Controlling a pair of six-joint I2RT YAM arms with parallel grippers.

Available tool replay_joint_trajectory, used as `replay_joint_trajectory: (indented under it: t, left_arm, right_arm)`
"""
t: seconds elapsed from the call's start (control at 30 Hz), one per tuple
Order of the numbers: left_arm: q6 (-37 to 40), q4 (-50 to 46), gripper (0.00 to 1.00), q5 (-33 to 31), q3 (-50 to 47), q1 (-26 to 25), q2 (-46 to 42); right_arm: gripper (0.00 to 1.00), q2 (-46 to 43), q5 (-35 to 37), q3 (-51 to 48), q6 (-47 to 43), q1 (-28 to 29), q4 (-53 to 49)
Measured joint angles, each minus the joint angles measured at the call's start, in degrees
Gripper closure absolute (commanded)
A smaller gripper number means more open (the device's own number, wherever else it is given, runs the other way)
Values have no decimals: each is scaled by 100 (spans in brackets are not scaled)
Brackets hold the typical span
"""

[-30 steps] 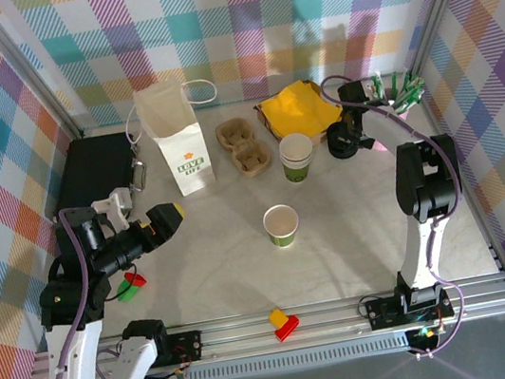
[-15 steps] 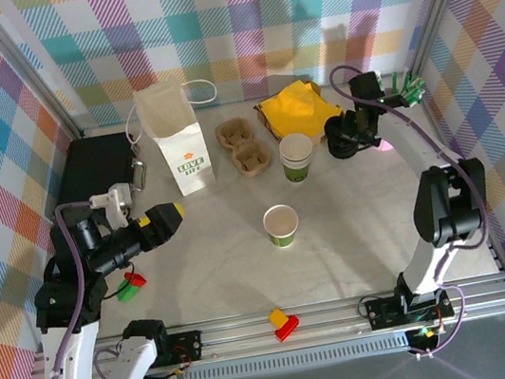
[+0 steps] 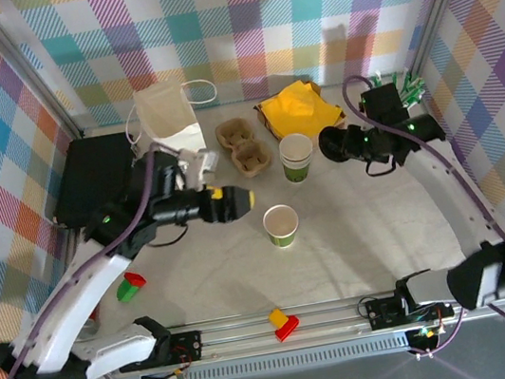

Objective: Pack the takeout coffee

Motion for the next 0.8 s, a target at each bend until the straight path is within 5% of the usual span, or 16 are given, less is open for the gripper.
replay_joint_trajectory:
  t: [0.33, 0.6, 0.8]
  left_arm:
    - [-1871, 1764, 12, 275, -90, -122, 1005]
    - [-2426, 1862, 13, 229, 76, -546, 1727]
    - [-2649, 1867, 31, 208, 79, -608, 2006]
  right_arm:
    - [88, -763, -149, -533, 544, 1003, -262]
    - [88, -719, -144, -684, 894, 1733, -179]
    - [88, -549, -76, -682, 1038, 2114, -68]
